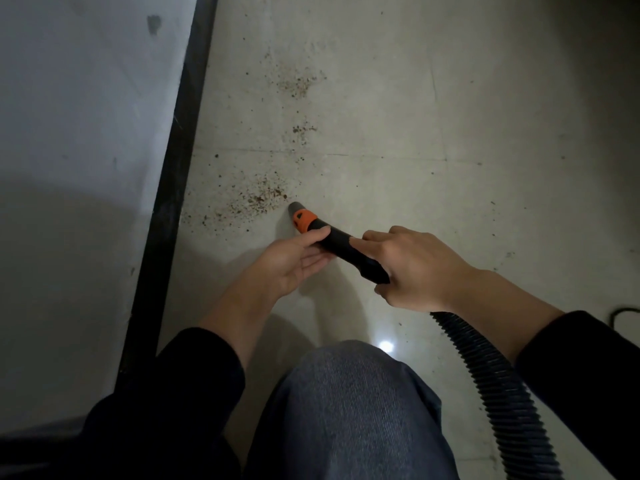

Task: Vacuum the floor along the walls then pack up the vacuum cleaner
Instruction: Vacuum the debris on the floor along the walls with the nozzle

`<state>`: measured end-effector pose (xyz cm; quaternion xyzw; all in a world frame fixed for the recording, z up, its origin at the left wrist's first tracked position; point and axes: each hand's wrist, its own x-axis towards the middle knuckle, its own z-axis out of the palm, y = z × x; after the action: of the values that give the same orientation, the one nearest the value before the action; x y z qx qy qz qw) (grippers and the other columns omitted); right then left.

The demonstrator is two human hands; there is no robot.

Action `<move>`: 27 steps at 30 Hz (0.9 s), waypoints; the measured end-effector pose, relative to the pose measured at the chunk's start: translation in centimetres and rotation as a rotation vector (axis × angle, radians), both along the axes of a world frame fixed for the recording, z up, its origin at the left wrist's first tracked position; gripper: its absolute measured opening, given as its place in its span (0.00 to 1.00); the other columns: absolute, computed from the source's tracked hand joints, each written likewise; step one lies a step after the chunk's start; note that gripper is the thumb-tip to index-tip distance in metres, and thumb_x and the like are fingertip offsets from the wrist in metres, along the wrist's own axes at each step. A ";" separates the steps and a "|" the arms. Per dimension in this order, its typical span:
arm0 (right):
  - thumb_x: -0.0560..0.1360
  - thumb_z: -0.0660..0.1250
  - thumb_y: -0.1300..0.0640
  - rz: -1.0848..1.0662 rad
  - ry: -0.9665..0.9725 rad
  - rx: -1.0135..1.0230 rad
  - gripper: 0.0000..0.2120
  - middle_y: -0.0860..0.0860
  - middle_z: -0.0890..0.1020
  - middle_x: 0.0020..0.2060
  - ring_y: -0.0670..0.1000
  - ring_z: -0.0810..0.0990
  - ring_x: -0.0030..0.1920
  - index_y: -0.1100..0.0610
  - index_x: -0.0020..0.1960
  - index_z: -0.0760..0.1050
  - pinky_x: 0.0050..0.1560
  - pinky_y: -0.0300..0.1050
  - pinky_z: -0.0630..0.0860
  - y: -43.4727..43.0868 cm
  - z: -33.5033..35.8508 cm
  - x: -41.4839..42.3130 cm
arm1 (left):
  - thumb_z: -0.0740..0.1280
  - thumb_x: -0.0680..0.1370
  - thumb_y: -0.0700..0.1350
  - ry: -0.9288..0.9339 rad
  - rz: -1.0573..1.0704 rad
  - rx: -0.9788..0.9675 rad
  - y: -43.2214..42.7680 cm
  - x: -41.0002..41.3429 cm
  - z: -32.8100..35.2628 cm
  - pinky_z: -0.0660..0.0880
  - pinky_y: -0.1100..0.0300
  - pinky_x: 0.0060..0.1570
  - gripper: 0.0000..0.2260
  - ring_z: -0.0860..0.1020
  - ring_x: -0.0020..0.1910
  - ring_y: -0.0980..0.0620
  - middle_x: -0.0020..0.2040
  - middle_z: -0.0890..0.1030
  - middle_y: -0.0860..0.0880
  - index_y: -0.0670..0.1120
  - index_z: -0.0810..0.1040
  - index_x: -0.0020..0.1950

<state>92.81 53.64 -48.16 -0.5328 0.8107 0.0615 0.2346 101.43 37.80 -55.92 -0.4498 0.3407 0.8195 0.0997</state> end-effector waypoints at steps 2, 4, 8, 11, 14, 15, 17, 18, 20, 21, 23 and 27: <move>0.70 0.68 0.58 -0.005 0.011 0.000 0.21 0.46 0.73 0.45 0.51 0.70 0.43 0.52 0.61 0.68 0.36 0.45 0.69 -0.2 0.0 -0.1 | 0.70 0.77 0.42 0.005 0.008 0.001 0.0 -0.3 0.0 0.80 0.66 0.38 0.08 0.83 0.43 0.52 0.49 0.82 0.42 0.39 0.77 0.53; 0.70 0.68 0.58 -0.011 0.021 0.005 0.21 0.46 0.73 0.45 0.51 0.70 0.44 0.52 0.61 0.68 0.36 0.45 0.69 -0.6 0.1 -0.2 | 0.69 0.78 0.42 0.011 0.015 0.005 0.0 -0.6 0.1 0.79 0.65 0.39 0.08 0.82 0.44 0.52 0.50 0.82 0.41 0.39 0.77 0.53; 0.70 0.67 0.58 -0.015 0.026 0.018 0.20 0.46 0.73 0.44 0.52 0.70 0.44 0.52 0.61 0.68 0.37 0.46 0.71 -1.3 0.4 -0.3 | 0.69 0.78 0.43 0.017 0.045 0.017 -0.2 -0.7 0.2 0.78 0.63 0.44 0.12 0.82 0.46 0.51 0.57 0.81 0.39 0.38 0.76 0.59; 0.70 0.67 0.58 -0.010 0.019 0.015 0.21 0.46 0.73 0.44 0.51 0.70 0.44 0.52 0.62 0.69 0.37 0.45 0.71 -1.8 0.4 -0.2 | 0.69 0.78 0.43 0.012 0.083 0.030 -0.4 -0.4 0.3 0.78 0.62 0.46 0.16 0.82 0.47 0.51 0.60 0.80 0.38 0.37 0.75 0.62; 0.71 0.67 0.58 -0.003 0.006 0.009 0.21 0.45 0.73 0.44 0.51 0.70 0.44 0.52 0.62 0.69 0.37 0.46 0.71 -2.2 0.5 -0.1 | 0.69 0.78 0.43 -0.003 0.105 0.051 -0.7 0.1 0.3 0.77 0.61 0.49 0.18 0.81 0.48 0.50 0.61 0.79 0.38 0.37 0.74 0.65; 0.71 0.67 0.58 0.002 0.003 0.006 0.20 0.45 0.73 0.44 0.51 0.70 0.44 0.52 0.62 0.69 0.37 0.46 0.70 -2.3 0.5 0.0 | 0.69 0.78 0.43 -0.005 0.110 0.055 -0.8 0.2 0.4 0.77 0.61 0.48 0.19 0.81 0.49 0.50 0.61 0.79 0.38 0.37 0.74 0.66; 0.71 0.67 0.58 0.010 -0.003 0.004 0.20 0.45 0.73 0.44 0.51 0.70 0.44 0.51 0.61 0.69 0.37 0.45 0.70 -2.6 0.5 0.1 | 0.69 0.78 0.43 -0.008 0.119 0.057 -1.1 0.5 0.5 0.77 0.61 0.46 0.19 0.81 0.49 0.49 0.61 0.79 0.39 0.37 0.74 0.67; 0.71 0.67 0.58 0.012 -0.008 0.002 0.20 0.45 0.73 0.45 0.51 0.70 0.44 0.51 0.61 0.69 0.38 0.45 0.70 -2.7 0.5 0.2 | 0.69 0.78 0.43 -0.011 0.124 0.056 -1.2 0.6 0.5 0.78 0.61 0.46 0.20 0.81 0.50 0.49 0.61 0.79 0.39 0.37 0.73 0.67; 0.71 0.67 0.58 0.016 -0.016 -0.004 0.20 0.45 0.73 0.45 0.51 0.70 0.45 0.51 0.61 0.69 0.37 0.45 0.69 -2.9 0.5 0.2 | 0.69 0.78 0.43 -0.020 0.132 0.057 -1.3 0.8 0.6 0.78 0.61 0.46 0.20 0.80 0.52 0.48 0.62 0.79 0.39 0.37 0.73 0.68; 0.71 0.67 0.58 0.020 -0.017 -0.006 0.20 0.45 0.73 0.45 0.51 0.70 0.45 0.51 0.61 0.69 0.37 0.45 0.69 -3.0 0.5 0.2 | 0.69 0.78 0.43 -0.024 0.136 0.058 -1.4 0.9 0.6 0.78 0.61 0.46 0.21 0.80 0.54 0.48 0.62 0.79 0.38 0.36 0.73 0.68; 0.71 0.67 0.58 0.031 -0.020 -0.009 0.19 0.46 0.74 0.45 0.51 0.71 0.45 0.51 0.61 0.69 0.37 0.45 0.70 -3.2 0.5 0.3 | 0.69 0.77 0.43 -0.031 0.147 0.065 -1.5 1.2 0.6 0.78 0.60 0.46 0.21 0.80 0.54 0.47 0.62 0.79 0.38 0.36 0.72 0.68; 0.71 0.67 0.59 0.039 -0.053 -0.030 0.20 0.45 0.74 0.45 0.52 0.72 0.44 0.49 0.62 0.70 0.37 0.47 0.72 -3.5 0.5 0.5 | 0.70 0.77 0.43 -0.035 0.179 0.082 -1.9 1.8 0.6 0.78 0.60 0.45 0.20 0.80 0.53 0.48 0.58 0.79 0.39 0.35 0.73 0.67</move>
<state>93.28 50.11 -47.62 -0.5536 0.7944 0.0400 0.2467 103.23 35.92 -55.29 -0.4881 0.2635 0.8305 0.0506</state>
